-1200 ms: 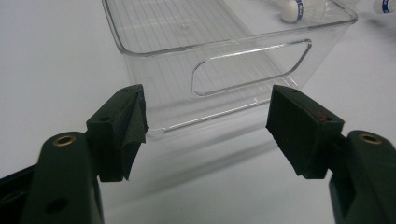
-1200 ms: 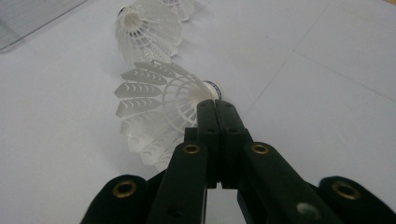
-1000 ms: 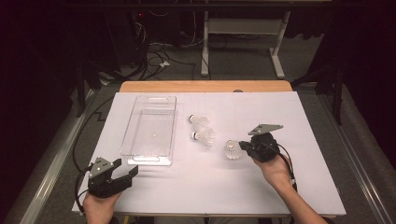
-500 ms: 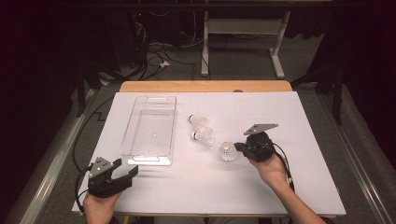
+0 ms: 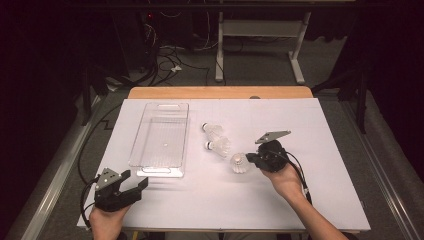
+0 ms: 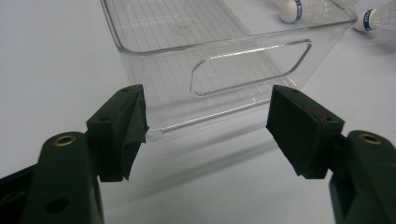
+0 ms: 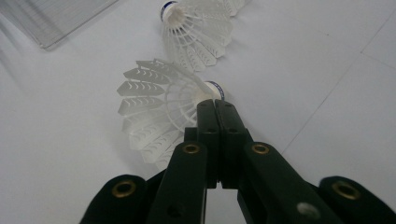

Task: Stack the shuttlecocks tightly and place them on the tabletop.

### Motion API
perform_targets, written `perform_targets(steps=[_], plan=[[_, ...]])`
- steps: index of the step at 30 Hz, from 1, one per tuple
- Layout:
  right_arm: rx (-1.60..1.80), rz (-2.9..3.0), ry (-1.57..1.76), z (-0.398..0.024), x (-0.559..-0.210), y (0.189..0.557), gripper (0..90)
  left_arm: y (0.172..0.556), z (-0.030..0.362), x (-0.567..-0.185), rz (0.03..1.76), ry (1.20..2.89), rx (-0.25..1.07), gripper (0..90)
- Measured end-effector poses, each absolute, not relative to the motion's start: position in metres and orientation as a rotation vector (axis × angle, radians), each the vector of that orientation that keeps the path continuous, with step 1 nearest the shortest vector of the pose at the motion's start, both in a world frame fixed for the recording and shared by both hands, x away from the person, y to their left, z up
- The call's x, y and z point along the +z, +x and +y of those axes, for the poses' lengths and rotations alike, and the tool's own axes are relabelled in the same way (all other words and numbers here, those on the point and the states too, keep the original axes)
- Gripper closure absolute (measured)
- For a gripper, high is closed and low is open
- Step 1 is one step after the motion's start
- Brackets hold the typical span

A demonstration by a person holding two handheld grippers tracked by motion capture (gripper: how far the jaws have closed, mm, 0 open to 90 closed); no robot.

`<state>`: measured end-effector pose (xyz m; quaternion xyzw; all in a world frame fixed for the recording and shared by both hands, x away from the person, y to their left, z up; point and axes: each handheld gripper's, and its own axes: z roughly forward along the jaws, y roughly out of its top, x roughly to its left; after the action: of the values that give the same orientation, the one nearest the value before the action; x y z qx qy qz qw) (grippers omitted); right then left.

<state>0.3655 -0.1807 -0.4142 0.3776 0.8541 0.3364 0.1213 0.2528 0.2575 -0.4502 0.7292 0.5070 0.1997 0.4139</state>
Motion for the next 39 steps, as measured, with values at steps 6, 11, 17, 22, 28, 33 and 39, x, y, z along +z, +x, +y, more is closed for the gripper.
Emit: perform_targets(steps=[6,11,17,22,28,33,39], plan=[[0.974,2.484,1.107,-0.182,-0.414,0.368,89.9,0.253,0.259,-0.45,1.274,1.825,0.5,29.7],[0.958,2.466,1.105,-0.184,-0.414,0.37,89.6,0.253,0.259,-0.45,1.275,1.824,0.499,29.7],[0.955,2.446,1.118,-0.186,-0.415,0.372,89.2,0.253,0.259,-0.45,1.276,1.824,0.499,29.7],[0.953,2.435,1.122,-0.186,-0.416,0.373,88.0,0.252,0.258,-0.45,1.272,1.831,0.493,29.7],[0.937,2.423,1.115,-0.188,-0.416,0.374,86.7,0.252,0.258,-0.45,1.269,1.835,0.494,29.7],[0.928,2.41,1.121,-0.191,-0.417,0.376,85.9,0.252,0.258,-0.45,1.269,1.836,0.495,29.7],[0.922,2.398,1.137,-0.195,-0.419,0.378,84.7,0.252,0.258,-0.45,1.268,1.837,0.496,29.6]])
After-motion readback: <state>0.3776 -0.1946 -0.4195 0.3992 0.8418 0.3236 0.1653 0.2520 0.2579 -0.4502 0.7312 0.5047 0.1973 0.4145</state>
